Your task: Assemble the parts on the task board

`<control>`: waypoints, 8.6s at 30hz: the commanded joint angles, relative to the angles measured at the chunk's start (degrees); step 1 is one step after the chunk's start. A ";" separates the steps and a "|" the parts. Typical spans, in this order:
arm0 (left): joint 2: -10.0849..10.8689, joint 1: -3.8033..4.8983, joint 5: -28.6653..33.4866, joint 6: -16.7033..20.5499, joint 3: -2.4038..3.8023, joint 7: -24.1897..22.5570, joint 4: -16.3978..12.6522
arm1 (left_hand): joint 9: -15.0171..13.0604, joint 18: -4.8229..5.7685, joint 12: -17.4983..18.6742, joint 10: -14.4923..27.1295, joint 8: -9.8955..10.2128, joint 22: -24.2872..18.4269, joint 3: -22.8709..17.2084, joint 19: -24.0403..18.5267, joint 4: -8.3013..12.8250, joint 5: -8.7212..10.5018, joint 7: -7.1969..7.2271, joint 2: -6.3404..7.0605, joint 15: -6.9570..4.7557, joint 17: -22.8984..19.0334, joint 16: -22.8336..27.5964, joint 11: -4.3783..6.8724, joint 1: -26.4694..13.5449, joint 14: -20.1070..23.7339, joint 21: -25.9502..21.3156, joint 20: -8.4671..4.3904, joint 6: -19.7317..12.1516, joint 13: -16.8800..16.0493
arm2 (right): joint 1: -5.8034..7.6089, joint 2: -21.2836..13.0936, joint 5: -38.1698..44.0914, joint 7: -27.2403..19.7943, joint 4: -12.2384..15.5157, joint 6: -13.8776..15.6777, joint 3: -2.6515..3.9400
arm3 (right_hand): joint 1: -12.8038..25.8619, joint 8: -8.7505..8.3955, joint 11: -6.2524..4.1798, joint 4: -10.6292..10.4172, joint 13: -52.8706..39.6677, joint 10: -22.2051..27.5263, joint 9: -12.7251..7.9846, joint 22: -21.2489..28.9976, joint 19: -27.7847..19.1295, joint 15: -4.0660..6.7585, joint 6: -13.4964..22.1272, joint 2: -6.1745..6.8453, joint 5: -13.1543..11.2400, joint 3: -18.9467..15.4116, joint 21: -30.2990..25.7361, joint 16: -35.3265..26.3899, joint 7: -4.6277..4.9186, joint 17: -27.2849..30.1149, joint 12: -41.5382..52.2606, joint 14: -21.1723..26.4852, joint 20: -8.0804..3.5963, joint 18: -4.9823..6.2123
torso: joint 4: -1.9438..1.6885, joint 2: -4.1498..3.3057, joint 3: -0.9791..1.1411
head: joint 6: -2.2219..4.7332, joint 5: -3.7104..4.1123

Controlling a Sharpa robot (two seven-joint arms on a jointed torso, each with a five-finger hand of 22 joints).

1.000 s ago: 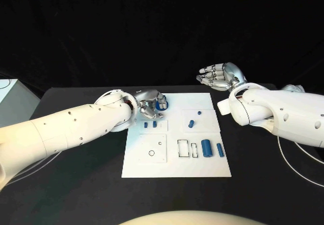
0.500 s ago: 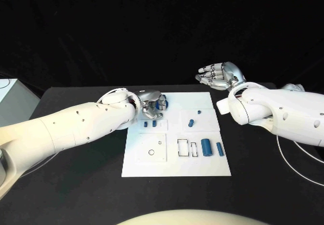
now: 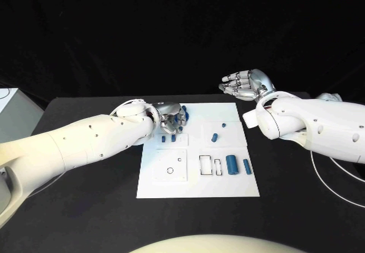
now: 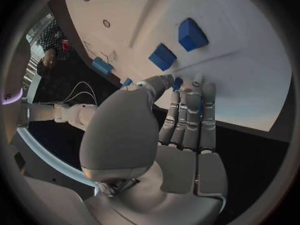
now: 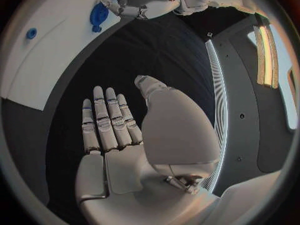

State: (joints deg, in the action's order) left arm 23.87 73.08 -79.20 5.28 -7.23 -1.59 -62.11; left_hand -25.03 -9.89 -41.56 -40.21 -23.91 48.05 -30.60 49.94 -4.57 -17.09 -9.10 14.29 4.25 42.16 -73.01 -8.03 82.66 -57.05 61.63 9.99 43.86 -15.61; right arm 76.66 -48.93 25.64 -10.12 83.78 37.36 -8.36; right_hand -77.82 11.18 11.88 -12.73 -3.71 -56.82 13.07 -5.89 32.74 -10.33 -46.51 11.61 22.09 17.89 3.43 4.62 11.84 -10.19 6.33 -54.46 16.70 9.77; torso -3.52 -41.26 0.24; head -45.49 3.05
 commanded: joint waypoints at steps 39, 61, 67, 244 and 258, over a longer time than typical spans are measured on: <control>0.68 -0.64 2.73 4.06 -0.05 -2.96 0.28 | 0.71 1.81 11.54 -17.79 3.79 11.23 -3.81 10.90 4.51 0.86 0.99 -3.32 -3.21 10.48 -8.38 3.37 -2.57 -15.11 9.04 -2.82 12.09 7.61 | -0.01 0.05 0.43 0.66 0.14 -1.66 0.02 | 0.03 -0.09 0.12 -0.01 0.03 -0.42 -0.09 0.07 -0.20 -0.02 -0.55 -0.51 -0.22 -0.01 0.17 0.01 3.55 0.11 -0.36 -0.53 0.01 0.10 | 0.04 0.02 -0.03 | 0.06 0.18; 9.65 -0.63 7.82 0.13 3.66 -0.62 -7.01 | 0.64 1.77 12.99 -18.23 4.46 10.93 -3.48 10.72 4.57 0.83 0.92 -2.97 -3.10 10.08 -8.29 3.23 -3.20 -15.09 8.79 -2.79 12.17 7.91 | -0.01 -0.50 0.81 1.33 -0.06 -1.96 0.02 | 0.14 -0.05 0.08 -0.06 0.02 -0.54 -0.12 0.15 -0.42 0.00 -0.67 -0.55 -0.24 -0.01 0.14 0.03 3.51 0.16 -0.36 -0.61 0.01 0.09 | -0.53 0.28 -0.04 | -0.04 0.36; 9.65 -0.65 6.85 -0.33 3.53 0.07 -6.14 | 0.63 1.77 13.05 -18.25 4.48 10.89 -3.45 10.68 4.55 0.83 0.92 -2.96 -3.09 10.01 -8.27 3.22 -3.26 -15.06 8.75 -2.78 12.19 7.92 | -0.01 -0.52 1.00 1.46 -0.06 -1.98 0.02 | 0.14 -0.05 0.08 -0.06 0.02 -0.54 -0.12 0.15 -0.42 0.00 -0.67 -0.55 -0.24 -0.01 0.14 0.03 3.51 0.16 -0.36 -0.61 0.01 0.09 | -0.44 0.29 -0.09 | -0.15 0.23; 6.97 -2.71 8.48 2.34 3.42 -2.54 -3.47 | 3.01 3.73 -34.47 -18.86 8.34 19.57 -1.62 19.21 4.52 2.14 2.75 -4.47 -5.45 35.79 -16.18 6.33 -4.23 -27.23 13.64 -4.74 14.53 -32.88 | -0.56 -2.01 32.78 11.09 0.48 -16.49 -0.03 | 0.86 0.00 -6.27 10.66 -0.11 -13.53 -1.70 -21.03 28.33 9.67 -11.27 0.88 -6.58 10.96 35.56 24.44 -1.88 -21.04 -2.52 -27.61 -10.96 0.56 | -0.37 0.33 -0.08 | 0.02 0.85; 7.10 -2.70 8.52 1.49 3.42 -2.38 -3.57 | 2.98 3.64 -34.12 -18.10 8.30 19.25 -1.66 18.90 4.48 2.14 2.73 -4.51 -5.46 35.49 -16.16 6.31 -4.29 -27.08 13.43 -4.75 14.57 -31.95 | -0.56 -2.00 32.78 11.10 0.42 -16.42 -0.03 | 0.98 -0.02 -6.27 10.59 -0.11 -13.51 -1.70 -21.06 28.28 9.65 -11.26 0.88 -6.59 10.97 35.57 24.52 -1.87 -21.13 -2.53 -27.56 -10.94 0.56 | -0.37 0.34 -0.04 | -0.04 0.92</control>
State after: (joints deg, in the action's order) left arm 30.99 70.39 -70.50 7.86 -3.81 -4.09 -65.59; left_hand -22.00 -6.59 -75.71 -58.56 -15.27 67.36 -31.94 68.81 0.07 -15.16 -6.24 10.18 -1.03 74.94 -88.80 -1.65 78.32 -83.74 74.98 5.13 57.97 -47.61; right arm 76.12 -50.95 57.87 1.07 84.15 21.28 -8.40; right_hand -77.36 11.45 5.54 -2.00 -3.74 -69.92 11.47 -26.86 61.49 -0.62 -57.36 12.36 15.51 28.64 38.72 28.78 9.79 -31.28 4.13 -82.20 5.75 9.74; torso -3.88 -40.93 0.17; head -45.52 3.94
